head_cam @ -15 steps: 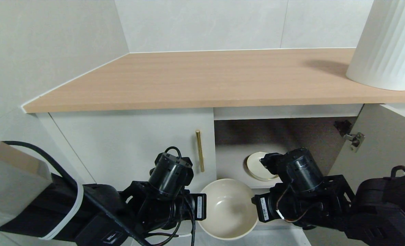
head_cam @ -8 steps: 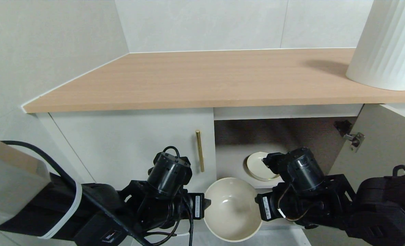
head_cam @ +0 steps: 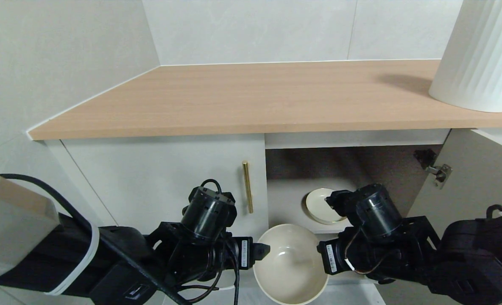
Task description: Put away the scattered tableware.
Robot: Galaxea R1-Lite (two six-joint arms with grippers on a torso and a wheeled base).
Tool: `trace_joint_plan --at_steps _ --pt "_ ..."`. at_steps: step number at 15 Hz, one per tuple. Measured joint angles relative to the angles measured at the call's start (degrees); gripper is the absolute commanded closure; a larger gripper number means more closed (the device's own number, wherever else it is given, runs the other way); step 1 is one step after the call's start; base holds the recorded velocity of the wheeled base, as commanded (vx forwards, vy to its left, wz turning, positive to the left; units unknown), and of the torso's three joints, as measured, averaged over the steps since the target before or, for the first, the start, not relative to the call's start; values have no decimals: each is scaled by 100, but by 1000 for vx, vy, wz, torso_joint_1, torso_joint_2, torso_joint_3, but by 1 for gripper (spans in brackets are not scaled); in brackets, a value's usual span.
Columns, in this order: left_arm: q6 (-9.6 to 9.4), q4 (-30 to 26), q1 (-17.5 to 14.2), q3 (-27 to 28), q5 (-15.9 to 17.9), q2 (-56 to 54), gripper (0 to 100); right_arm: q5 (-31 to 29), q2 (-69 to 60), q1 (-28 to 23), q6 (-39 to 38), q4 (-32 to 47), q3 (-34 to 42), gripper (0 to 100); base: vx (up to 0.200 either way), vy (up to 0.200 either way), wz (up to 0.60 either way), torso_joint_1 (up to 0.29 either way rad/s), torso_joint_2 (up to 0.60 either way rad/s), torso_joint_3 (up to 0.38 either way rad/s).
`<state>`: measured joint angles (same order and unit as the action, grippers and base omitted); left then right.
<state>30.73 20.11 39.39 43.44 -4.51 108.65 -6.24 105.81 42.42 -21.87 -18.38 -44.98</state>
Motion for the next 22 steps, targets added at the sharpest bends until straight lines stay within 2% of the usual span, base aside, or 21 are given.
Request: trace_joint_plan --at_steps 7,11,17,22 --pt "0 5 0 -2 -11 -13 0 -479 372 -211 173 350 -160 100 0 0 0 0 0 0" --pt "0 2 -4 -5 -27 -20 0 -624 551 -568 112 336 -413 100 0 0 0 0 0 0" --pt "0 2 -2 -9 -30 -20 0 -686 894 -1178 -928 325 -1159 100 0 0 0 0 0 0" --pt "0 0 0 -11 -30 -20 0 -717 1025 -1287 -1451 297 -1507 100 0 0 0 0 0 0"
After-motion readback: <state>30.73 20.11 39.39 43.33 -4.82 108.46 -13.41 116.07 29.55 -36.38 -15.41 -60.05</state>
